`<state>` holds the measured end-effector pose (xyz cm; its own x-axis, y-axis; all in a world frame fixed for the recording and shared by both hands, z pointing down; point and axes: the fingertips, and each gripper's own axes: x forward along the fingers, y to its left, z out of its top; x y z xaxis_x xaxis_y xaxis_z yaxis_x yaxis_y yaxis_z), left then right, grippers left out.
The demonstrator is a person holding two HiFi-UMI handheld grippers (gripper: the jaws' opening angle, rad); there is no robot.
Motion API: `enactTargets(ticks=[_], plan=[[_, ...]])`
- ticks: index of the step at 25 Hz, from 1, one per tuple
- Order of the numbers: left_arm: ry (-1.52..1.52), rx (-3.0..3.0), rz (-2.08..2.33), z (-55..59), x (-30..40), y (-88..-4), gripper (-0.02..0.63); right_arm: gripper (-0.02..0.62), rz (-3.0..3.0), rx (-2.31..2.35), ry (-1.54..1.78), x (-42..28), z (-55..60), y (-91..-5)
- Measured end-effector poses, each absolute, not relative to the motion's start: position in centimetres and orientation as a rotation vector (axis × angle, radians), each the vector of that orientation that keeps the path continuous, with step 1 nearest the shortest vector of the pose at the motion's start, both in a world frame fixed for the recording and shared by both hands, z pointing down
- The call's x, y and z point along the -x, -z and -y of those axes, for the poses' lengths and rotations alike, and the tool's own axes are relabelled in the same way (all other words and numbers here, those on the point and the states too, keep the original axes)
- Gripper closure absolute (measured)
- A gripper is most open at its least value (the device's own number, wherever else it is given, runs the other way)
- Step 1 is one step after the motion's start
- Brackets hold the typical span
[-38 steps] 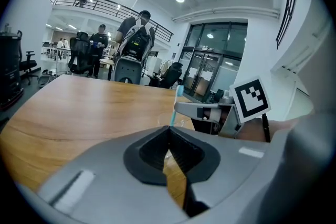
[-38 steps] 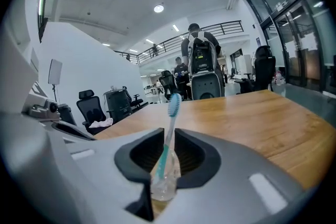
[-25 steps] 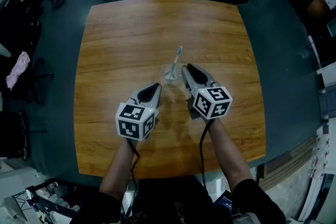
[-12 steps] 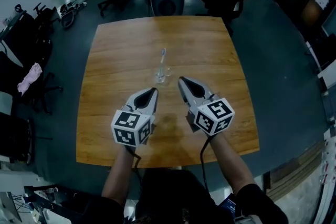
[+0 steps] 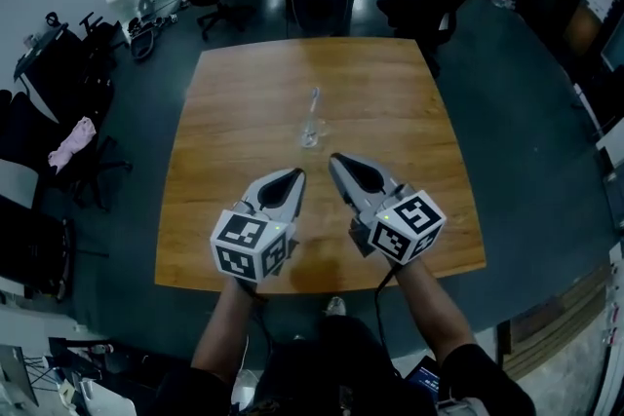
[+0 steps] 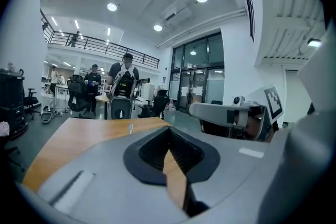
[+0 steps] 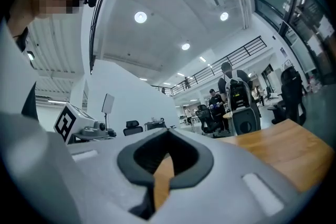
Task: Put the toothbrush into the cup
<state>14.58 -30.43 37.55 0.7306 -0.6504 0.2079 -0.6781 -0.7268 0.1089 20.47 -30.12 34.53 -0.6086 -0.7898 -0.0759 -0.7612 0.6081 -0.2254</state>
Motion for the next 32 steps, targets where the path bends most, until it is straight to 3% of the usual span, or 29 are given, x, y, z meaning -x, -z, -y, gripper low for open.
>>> enactTargets(ticks=[17, 32], plan=[[-0.162, -2.831, 0.907, 17.4, -6.6, -36.3, 0.598, 0.594, -2.707, 1.417, 0.207, -11.2, 15.8, -34.4], [-0.135, -2.871, 0.854, 10.6, -5.6, -34.5, 0.598, 0.594, -2.691, 1.488, 0.125, -9.9, 8.3, -31.7]])
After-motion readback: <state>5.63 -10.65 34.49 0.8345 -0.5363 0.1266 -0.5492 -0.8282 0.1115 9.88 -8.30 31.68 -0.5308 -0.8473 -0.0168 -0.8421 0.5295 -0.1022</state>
